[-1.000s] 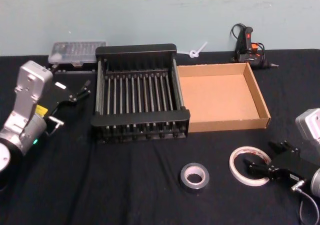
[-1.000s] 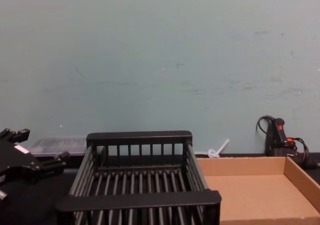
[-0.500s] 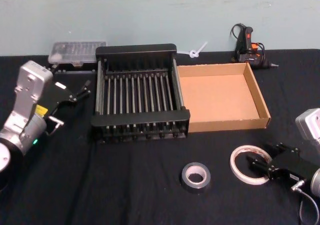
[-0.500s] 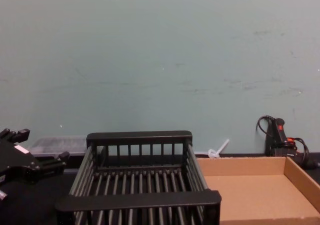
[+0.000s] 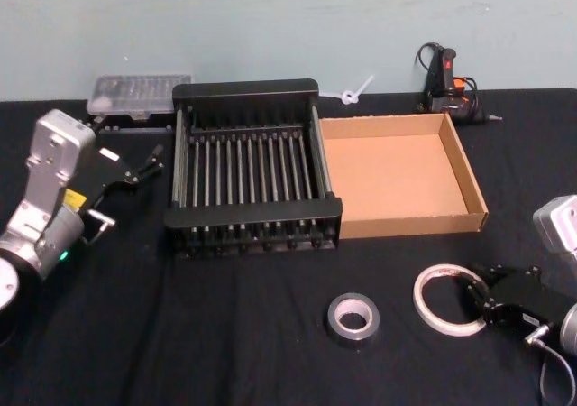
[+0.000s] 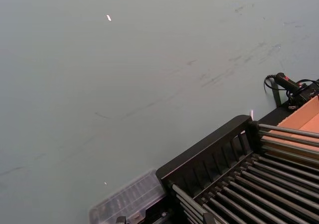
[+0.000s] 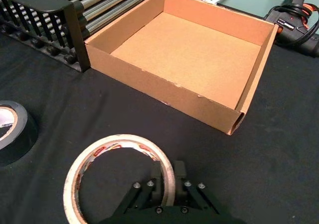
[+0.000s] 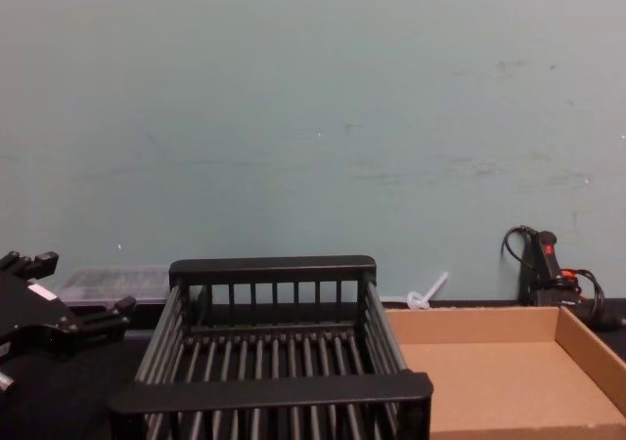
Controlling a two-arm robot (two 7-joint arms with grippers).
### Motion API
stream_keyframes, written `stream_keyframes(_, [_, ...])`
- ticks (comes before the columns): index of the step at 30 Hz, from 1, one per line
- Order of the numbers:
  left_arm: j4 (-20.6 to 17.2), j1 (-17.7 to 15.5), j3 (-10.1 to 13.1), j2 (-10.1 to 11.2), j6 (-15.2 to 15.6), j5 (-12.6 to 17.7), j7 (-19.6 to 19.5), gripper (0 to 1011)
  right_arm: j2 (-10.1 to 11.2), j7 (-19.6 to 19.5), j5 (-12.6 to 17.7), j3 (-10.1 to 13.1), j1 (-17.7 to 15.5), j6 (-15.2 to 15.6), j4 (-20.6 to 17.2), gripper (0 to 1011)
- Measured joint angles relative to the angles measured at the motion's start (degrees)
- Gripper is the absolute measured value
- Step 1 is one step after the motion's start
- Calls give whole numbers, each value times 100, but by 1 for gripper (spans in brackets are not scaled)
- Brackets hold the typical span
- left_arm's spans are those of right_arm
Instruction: Pick up the white tape and place it into the black box , Pick up the silver tape and place it into the brown box.
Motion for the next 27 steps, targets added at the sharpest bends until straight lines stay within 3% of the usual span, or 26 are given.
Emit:
stream_keyframes(3, [0, 0, 0, 0, 0, 0, 0, 1001, 0, 0, 0, 0, 0, 0, 0, 124])
stream_keyframes(6, [0, 0, 0, 0, 0, 0, 0, 1001, 0, 0, 0, 0, 0, 0, 0, 96])
stream_keyframes(21, [0, 0, 0, 0, 0, 0, 0, 1001, 0, 1, 0, 0, -1, 1, 0, 96])
stream_keyframes(27, [0, 0, 0, 0, 0, 0, 0, 1001, -73, -27, -80, 124, -68, -107, -95, 96])
